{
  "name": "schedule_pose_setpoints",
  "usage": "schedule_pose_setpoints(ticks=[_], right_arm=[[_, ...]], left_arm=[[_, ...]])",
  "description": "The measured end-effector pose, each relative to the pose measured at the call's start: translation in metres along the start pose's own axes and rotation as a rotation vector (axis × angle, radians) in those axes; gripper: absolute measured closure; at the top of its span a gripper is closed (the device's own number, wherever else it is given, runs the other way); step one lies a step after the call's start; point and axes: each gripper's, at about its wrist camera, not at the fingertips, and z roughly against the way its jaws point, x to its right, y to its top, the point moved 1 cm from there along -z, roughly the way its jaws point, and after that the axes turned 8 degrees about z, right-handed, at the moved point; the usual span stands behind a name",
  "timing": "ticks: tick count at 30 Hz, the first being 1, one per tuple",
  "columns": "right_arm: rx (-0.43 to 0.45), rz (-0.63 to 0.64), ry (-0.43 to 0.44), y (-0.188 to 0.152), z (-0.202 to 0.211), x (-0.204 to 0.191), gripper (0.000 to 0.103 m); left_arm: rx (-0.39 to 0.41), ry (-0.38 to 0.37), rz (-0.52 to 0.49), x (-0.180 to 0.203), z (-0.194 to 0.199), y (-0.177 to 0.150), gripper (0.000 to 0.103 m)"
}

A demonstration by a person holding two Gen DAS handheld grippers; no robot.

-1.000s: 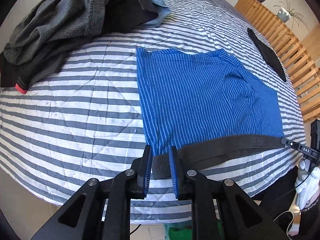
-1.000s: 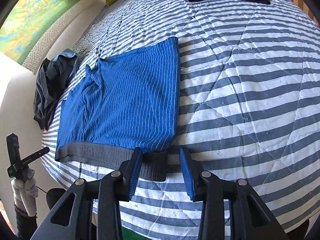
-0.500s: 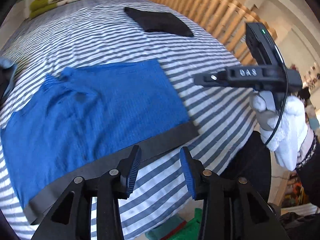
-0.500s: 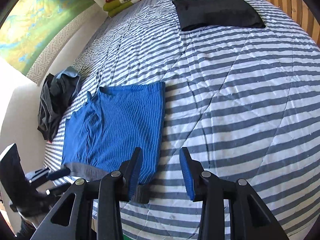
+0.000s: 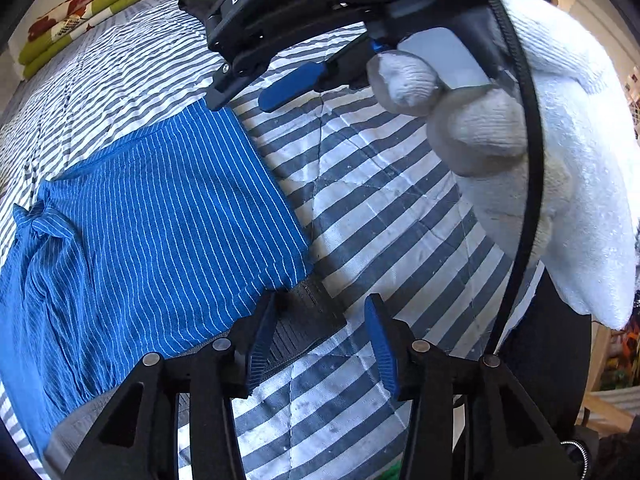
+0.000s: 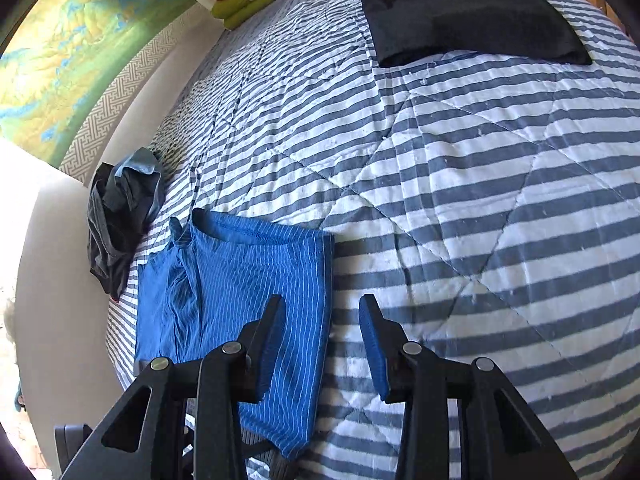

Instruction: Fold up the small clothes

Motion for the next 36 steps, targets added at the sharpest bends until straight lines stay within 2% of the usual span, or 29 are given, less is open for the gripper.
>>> schedule_pose_setpoints(ticks=[1,2,3,5,8,11,12,15,20,24,29,36], right_arm=[[-0.003,0.005,0.001,0.004,-0.005,0.000,0.068],[-0.005,0.009,0.000,0.007,-0.009,0.001,0.068],[-0.006,0.009,0.001,0.010,-0.013,0.002,0.068],[-0.014,0.002,0.002,0.016,-0.021,0.004,0.068],[-0.020,0.001,0.017,0.019,-0.027,0.004,0.070],[-0.020,-0.001,0.023,0.021,-0.025,0.003,0.092],[-0.016,-0.011,0.025,0.022,-0.023,0.004,0.094],[0.005,-0.035,0.032,0.023,-0.016,0.005,0.099],[0.040,-0.051,0.052,0.030,-0.001,-0.012,0.100],[0.063,-0.012,0.073,0.040,0.007,-0.051,0.100],[0.073,0.092,0.103,0.054,0.004,-0.128,0.100],[0.023,0.251,0.091,0.069,-0.048,-0.242,0.100]], left_arm=[[0.001,0.012,0.010,-0.003,-0.001,0.001,0.074],[-0.001,0.009,0.024,-0.006,-0.001,0.003,0.082],[-0.006,-0.021,0.046,-0.010,-0.001,0.003,0.084],[-0.014,-0.065,0.083,-0.018,0.000,0.004,0.095],[-0.013,-0.115,0.127,-0.027,0.006,0.000,0.099],[0.004,-0.179,0.188,-0.038,0.019,-0.006,0.099],[0.011,-0.196,0.204,-0.042,0.023,-0.008,0.099],[0.045,-0.219,0.244,-0.055,0.041,-0.016,0.099],[0.117,-0.231,0.309,-0.091,0.074,-0.029,0.099],[0.180,-0.250,0.385,-0.123,0.109,-0.048,0.099],[0.257,-0.247,0.493,-0.175,0.149,-0.085,0.099],[0.313,-0.209,0.644,-0.245,0.164,-0.139,0.099]])
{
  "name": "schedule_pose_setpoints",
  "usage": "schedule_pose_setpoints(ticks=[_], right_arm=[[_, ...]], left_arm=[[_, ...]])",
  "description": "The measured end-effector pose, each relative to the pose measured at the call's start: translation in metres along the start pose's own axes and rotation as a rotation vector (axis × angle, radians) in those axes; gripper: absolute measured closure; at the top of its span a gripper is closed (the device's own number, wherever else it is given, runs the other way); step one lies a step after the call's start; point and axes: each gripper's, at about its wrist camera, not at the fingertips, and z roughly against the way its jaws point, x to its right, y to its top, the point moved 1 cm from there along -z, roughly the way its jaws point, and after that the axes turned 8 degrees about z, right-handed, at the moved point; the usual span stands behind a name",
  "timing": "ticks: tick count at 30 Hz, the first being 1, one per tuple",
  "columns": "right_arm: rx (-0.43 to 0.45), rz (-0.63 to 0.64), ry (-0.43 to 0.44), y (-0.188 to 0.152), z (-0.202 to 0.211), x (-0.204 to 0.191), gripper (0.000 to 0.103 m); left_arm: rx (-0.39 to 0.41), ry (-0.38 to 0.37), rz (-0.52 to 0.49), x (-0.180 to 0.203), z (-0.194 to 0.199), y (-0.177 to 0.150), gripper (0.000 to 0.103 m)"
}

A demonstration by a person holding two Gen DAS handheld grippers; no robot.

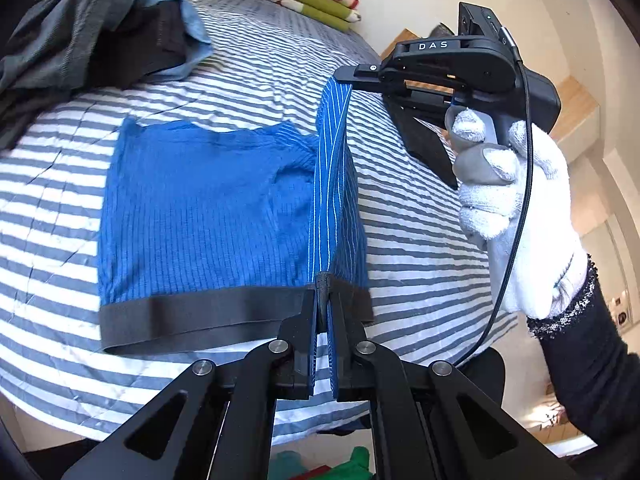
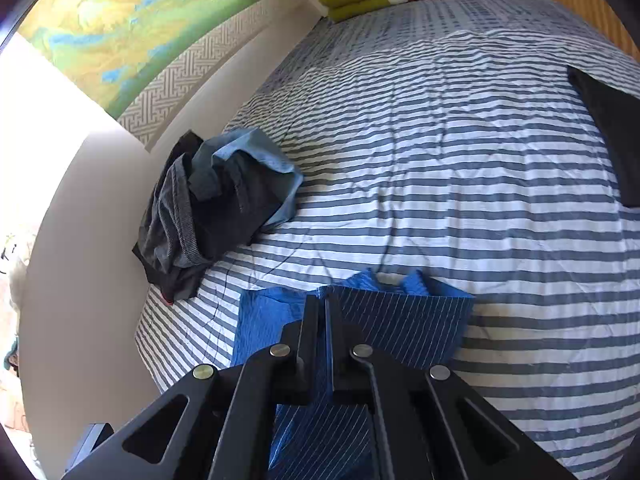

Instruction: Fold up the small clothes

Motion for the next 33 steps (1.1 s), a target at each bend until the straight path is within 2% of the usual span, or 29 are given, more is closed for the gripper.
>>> schedule_pose_setpoints(ticks=[6,11,18,22,24,25,26,27,29,33], right_arm=[[-0.083,0.085,-0.025,0.013,-0.072,-0.061,0.100],[-0.151,0.147,-0.080,0.013,-0.125,-0.092,0.100],[-0.210,0.196,-0.108,0.008,-0.166,-0.115,0.100],[-0.230,0.225,-0.100,0.007,-0.183,-0.128,0.100],[-0.257,0.250,-0.068,0.005,-0.192,-0.134,0.099],[-0.262,0.260,-0.066,0.005,-0.194,-0.136,0.098],[-0.270,0.264,-0.060,0.005,-0.195,-0.137,0.090],[-0.268,0.263,-0.045,0.006,-0.191,-0.136,0.081],[-0.228,0.252,-0.017,0.009,-0.174,-0.132,0.074],[-0.128,0.211,0.023,0.005,-0.109,-0.102,0.072]], left_arm=[[0.021,0.011,0.116,-0.061,0.008,-0.004,0.100],[0.020,0.016,0.181,-0.099,0.008,-0.007,0.100],[0.034,0.028,0.224,-0.124,0.014,-0.007,0.100],[0.027,0.044,0.231,-0.132,0.015,-0.008,0.099],[0.014,0.069,0.220,-0.132,0.015,-0.009,0.097],[0.003,0.078,0.224,-0.133,0.014,-0.008,0.091],[-0.004,0.072,0.228,-0.132,0.016,-0.008,0.085],[0.003,0.073,0.225,-0.130,0.019,-0.008,0.082],[0.039,0.119,0.196,-0.125,0.031,-0.007,0.071],[0.097,0.143,0.147,-0.114,0.047,0.011,0.070]])
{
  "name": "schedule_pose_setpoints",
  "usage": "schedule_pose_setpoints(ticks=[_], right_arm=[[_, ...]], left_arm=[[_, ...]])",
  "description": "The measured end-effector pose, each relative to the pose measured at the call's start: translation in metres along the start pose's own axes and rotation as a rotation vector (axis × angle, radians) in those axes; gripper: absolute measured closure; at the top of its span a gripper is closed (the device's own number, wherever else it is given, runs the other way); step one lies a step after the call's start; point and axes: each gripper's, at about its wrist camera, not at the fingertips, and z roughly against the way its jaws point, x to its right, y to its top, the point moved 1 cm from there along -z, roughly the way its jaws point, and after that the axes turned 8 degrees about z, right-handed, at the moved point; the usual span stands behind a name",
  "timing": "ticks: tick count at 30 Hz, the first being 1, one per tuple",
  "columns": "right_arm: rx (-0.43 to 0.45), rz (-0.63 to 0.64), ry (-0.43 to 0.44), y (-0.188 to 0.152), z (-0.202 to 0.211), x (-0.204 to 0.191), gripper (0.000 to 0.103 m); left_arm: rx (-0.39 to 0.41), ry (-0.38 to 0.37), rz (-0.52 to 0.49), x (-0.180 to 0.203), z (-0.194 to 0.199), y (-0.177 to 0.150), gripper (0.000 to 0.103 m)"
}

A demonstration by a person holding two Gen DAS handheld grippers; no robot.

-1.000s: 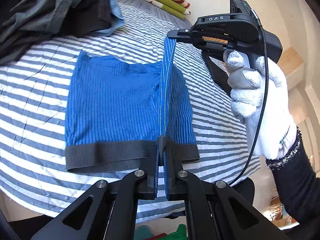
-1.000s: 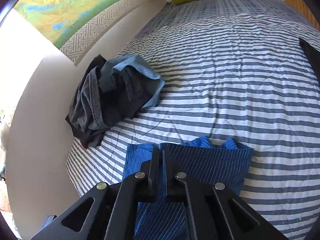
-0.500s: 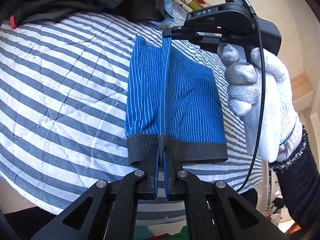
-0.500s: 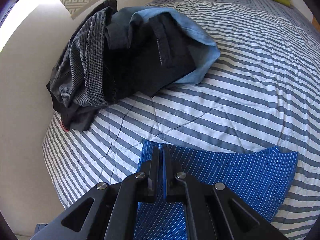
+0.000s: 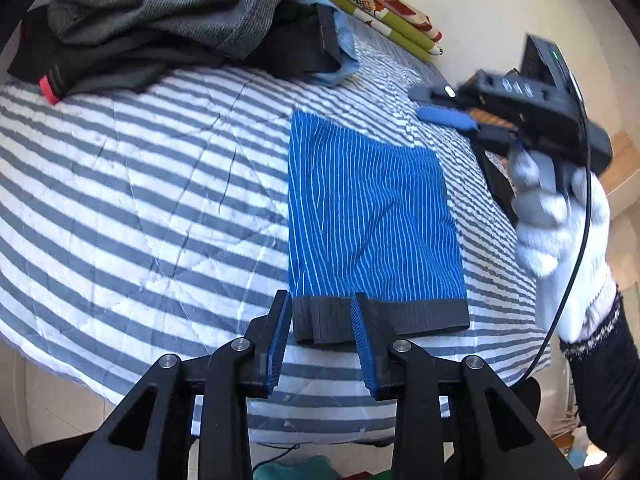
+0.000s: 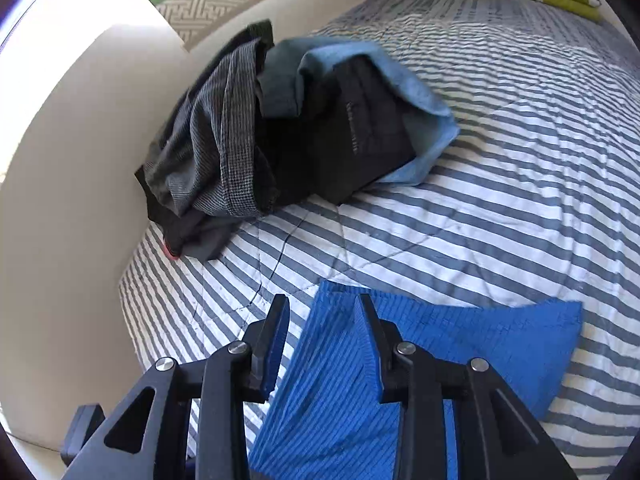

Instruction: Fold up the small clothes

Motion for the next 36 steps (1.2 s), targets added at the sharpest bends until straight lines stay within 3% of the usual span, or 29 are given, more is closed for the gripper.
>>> schedule_pose_setpoints(ticks=[4,6,11,13,14,17,19,21,23,24,27,33,36], right_arm=[[0.054,-0.019,-0.063,-0.047,0.054,0.024,0.072],[0.051,-0.020,-0.084,-0.076,0.067,0.030,0.072],[-0.033,-0.026,-0.083,-0.131,0.050,0.032,0.072],[-0.050,-0.051,-0.069,-0.146,0.041,0.036,0.072],[-0.058,-0.072,-0.061,-0.153,0.036,0.038,0.072],[-0.128,-0.073,-0.053,-0.174,0.022,0.040,0.072],[-0.125,-0.004,-0.081,-0.176,0.028,0.034,0.073],[-0.084,-0.027,-0.045,-0.168,0.043,0.039,0.072],[-0.025,-0.063,-0.052,-0.156,0.059,0.049,0.072],[-0.008,-0.080,-0.071,-0.151,0.063,0.055,0.071],[0.004,-0.137,-0.090,-0.136,0.063,0.078,0.071],[-0.036,-0.194,-0.040,-0.127,0.041,0.101,0.071],[-0.051,-0.215,-0.013,-0.129,0.033,0.107,0.071]], left_arm=[[0.031,-0.021,-0.046,0.016,0.001,0.031,0.070],[0.005,-0.019,-0.105,0.027,-0.024,0.049,0.070],[-0.100,0.020,-0.105,0.029,-0.076,0.067,0.072],[-0.113,0.068,-0.103,0.022,-0.093,0.072,0.072],[-0.113,0.110,-0.109,0.017,-0.102,0.074,0.078],[-0.108,0.119,-0.134,0.011,-0.114,0.080,0.082],[-0.100,0.115,-0.141,0.012,-0.109,0.080,0.082],[-0.079,0.103,-0.125,0.011,-0.097,0.082,0.079],[-0.064,0.101,-0.092,0.007,-0.086,0.086,0.061],[-0.063,0.098,-0.078,0.005,-0.083,0.088,0.058],[-0.083,0.107,-0.065,0.000,-0.086,0.094,0.057],[-0.154,0.084,-0.051,-0.003,-0.106,0.098,0.059],[-0.167,0.073,-0.058,-0.003,-0.110,0.098,0.068]])
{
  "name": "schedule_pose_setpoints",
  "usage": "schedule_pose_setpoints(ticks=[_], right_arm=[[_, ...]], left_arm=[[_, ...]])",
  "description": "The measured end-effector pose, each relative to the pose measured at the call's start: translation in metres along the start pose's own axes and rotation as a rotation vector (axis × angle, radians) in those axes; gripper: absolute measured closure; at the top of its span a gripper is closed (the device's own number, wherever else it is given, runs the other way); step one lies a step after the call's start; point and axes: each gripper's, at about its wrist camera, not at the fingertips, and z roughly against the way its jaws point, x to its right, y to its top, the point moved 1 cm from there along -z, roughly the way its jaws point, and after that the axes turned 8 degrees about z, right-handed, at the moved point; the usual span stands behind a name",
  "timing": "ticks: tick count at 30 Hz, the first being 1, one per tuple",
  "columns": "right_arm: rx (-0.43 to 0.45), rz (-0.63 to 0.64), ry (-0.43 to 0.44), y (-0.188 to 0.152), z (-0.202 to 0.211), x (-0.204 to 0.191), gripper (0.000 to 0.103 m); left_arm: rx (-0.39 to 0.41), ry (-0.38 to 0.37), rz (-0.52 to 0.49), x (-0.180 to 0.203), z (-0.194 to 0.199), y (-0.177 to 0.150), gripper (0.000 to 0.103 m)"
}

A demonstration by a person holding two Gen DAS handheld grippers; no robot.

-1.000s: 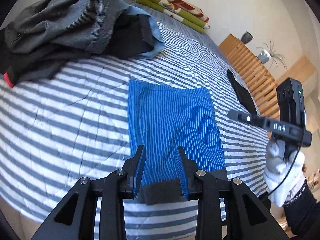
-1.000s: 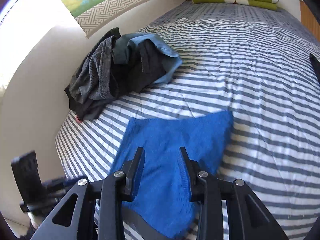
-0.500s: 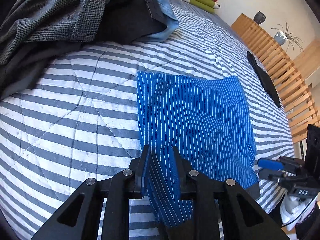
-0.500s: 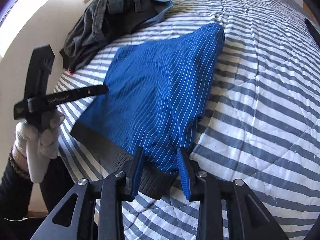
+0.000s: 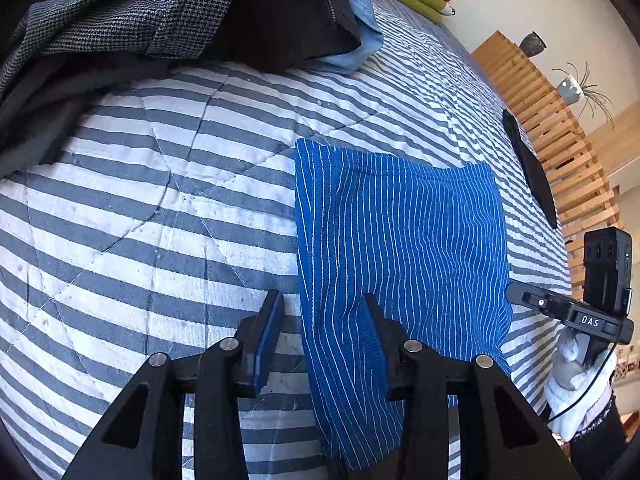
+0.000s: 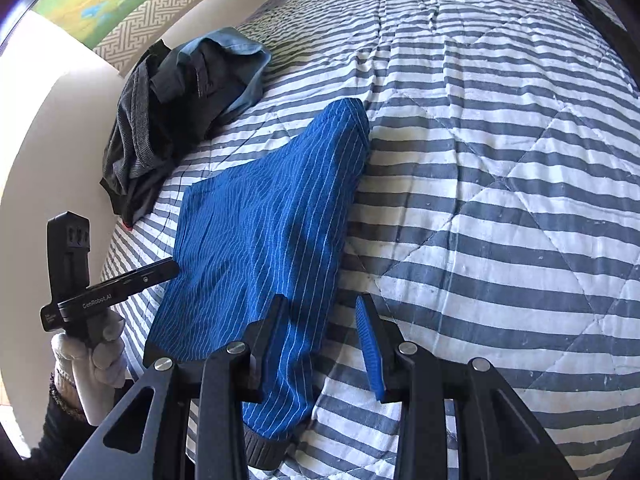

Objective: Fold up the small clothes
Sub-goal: 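Grasp the folded briefs' waistband with the left gripper and lift them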

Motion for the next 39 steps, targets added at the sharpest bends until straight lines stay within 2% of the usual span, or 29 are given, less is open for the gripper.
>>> schedule_pose_setpoints(ticks=[1,8,10,11,12,16,22,27,30,32,34,39], right_arm=[[-0.003,-0.010,0.016,-0.001,-0.002,0.002,0.071],[-0.007,-0.041,0.124,-0.006,-0.014,0.008,0.071],[-0.003,-0.052,0.164,-0.003,-0.018,0.007,0.075],[-0.007,-0.053,0.180,-0.002,-0.020,0.006,0.088],[-0.010,-0.056,0.196,-0.001,-0.022,0.006,0.094],[0.067,-0.075,0.255,-0.003,-0.002,0.006,0.096],[0.186,-0.075,0.324,-0.016,0.064,0.000,0.096],[0.249,-0.063,0.351,-0.046,0.123,-0.017,0.096],[0.260,-0.053,0.366,-0.067,0.149,-0.027,0.096],[0.250,-0.065,0.362,-0.077,0.155,-0.031,0.096],[0.223,-0.083,0.342,-0.082,0.151,-0.027,0.096],[0.134,-0.199,0.309,-0.059,0.094,0.015,0.096]], left_arm=[[-0.009,0.005,-0.002,0.000,-0.002,0.000,0.079],[-0.025,-0.027,-0.016,0.000,-0.005,-0.003,0.099],[-0.019,-0.031,-0.013,0.001,-0.005,-0.003,0.100],[-0.017,-0.047,-0.002,0.001,-0.003,-0.002,0.100],[-0.013,-0.066,0.014,-0.001,0.001,-0.001,0.100],[0.031,-0.169,0.075,-0.003,0.032,-0.001,0.101],[0.112,-0.281,0.028,0.027,0.101,-0.025,0.100],[0.114,-0.314,-0.013,0.054,0.145,-0.070,0.100],[0.080,-0.338,0.008,0.057,0.157,-0.086,0.100],[0.054,-0.331,0.015,0.056,0.152,-0.088,0.100],[0.023,-0.284,0.020,0.056,0.131,-0.080,0.100],[-0.040,-0.193,0.061,0.041,0.049,-0.032,0.100]])
